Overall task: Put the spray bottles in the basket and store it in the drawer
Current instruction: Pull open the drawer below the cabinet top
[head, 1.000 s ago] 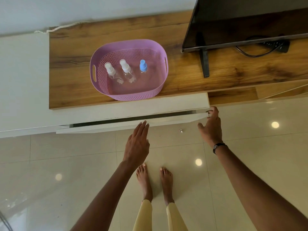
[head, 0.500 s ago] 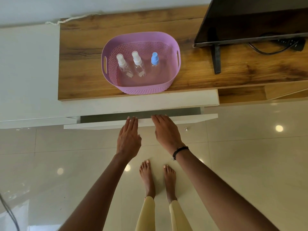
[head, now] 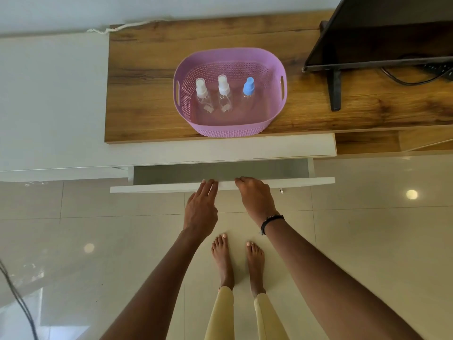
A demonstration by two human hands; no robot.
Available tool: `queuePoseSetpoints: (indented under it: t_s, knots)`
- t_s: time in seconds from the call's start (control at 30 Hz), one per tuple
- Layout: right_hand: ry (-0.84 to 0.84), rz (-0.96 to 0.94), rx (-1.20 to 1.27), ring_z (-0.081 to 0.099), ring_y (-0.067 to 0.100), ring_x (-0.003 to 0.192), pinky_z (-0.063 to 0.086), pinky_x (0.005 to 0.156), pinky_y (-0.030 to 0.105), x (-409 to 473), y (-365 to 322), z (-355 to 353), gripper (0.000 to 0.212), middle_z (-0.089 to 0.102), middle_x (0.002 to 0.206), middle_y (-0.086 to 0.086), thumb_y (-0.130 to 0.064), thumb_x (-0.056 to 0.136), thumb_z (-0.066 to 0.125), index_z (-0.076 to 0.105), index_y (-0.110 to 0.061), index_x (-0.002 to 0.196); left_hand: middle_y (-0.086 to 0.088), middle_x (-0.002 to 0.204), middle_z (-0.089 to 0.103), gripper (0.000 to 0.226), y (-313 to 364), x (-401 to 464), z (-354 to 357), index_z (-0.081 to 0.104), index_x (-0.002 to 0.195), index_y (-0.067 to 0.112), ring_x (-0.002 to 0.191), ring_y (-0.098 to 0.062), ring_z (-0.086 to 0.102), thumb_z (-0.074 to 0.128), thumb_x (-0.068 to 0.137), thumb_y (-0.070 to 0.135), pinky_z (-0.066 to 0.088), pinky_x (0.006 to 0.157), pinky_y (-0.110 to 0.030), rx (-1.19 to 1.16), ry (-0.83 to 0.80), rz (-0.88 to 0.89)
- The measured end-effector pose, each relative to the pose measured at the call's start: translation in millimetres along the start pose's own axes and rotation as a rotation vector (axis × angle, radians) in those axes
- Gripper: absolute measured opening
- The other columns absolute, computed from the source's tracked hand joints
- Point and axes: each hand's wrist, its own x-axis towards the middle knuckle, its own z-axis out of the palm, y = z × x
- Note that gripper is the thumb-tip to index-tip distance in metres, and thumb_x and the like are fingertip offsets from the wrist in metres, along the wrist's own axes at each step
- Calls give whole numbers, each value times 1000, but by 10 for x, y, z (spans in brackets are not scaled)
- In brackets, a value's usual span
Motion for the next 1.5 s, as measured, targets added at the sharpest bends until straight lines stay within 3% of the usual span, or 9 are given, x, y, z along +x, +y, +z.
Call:
queuePoseSetpoints:
  t_s: [0.3,0.6,0.7,0.83,1.03,1.2,1.37,1.5]
  knots:
    - [-105,19,-30,66,34,89,55,67,38,-386,-94,107,32,69,103,17,10,87,45,61,0,113,-3,159,17,71,18,-419,153,13,150,14,147,-18,13,46,89,1,25,114,-29,2,-80,-27]
    - [-277,30,-36,60,26,106,54,84,35,-846,-180,239,37,61,122,11,-2,91,53,50,-6,127,0,160,11,57,76,-883,241,8,151,17,148,-15,6,32,99,15,15,119,-29,-5,-166,-70]
    - [-294,34,-57,63,25,99,56,79,35,-975,-218,290,31,65,115,11,-2,93,47,54,-6,123,1,161,7,60,78,-1039,289,5,151,17,148,-15,2,32,98,12,13,121,-32,2,-213,-75]
    - [-337,39,-104,68,22,84,59,67,31,-1126,-235,381,25,71,99,10,-4,88,60,62,-7,112,1,161,3,63,91,-1204,325,2,151,18,148,-15,-1,34,97,13,13,121,-36,-3,-257,-84]
    - [-381,49,-117,70,22,81,61,65,32,-1220,-257,429,28,72,96,10,-6,81,70,64,-6,108,-1,161,-1,65,92,-1309,334,-1,150,17,148,-17,-3,36,97,17,10,122,-38,11,-305,-75]
    - [-387,50,-118,69,24,87,60,69,34,-1224,-257,432,26,71,101,11,-4,87,62,61,-6,112,-2,161,1,66,114,-1308,336,1,151,16,148,-18,-2,39,97,18,12,121,-39,29,-312,-77]
    - [-374,49,-136,70,19,73,60,57,30,-1229,-260,405,24,73,86,7,-5,76,75,68,-7,99,0,161,2,65,118,-1290,350,1,151,17,148,-17,-1,37,97,15,13,121,-37,41,-304,-87]
    - [-357,30,-112,70,23,79,60,64,33,-1215,-264,399,21,73,93,10,-3,84,65,66,-4,105,0,161,5,62,131,-1274,337,4,151,17,148,-17,2,36,97,15,14,121,-36,38,-305,-94]
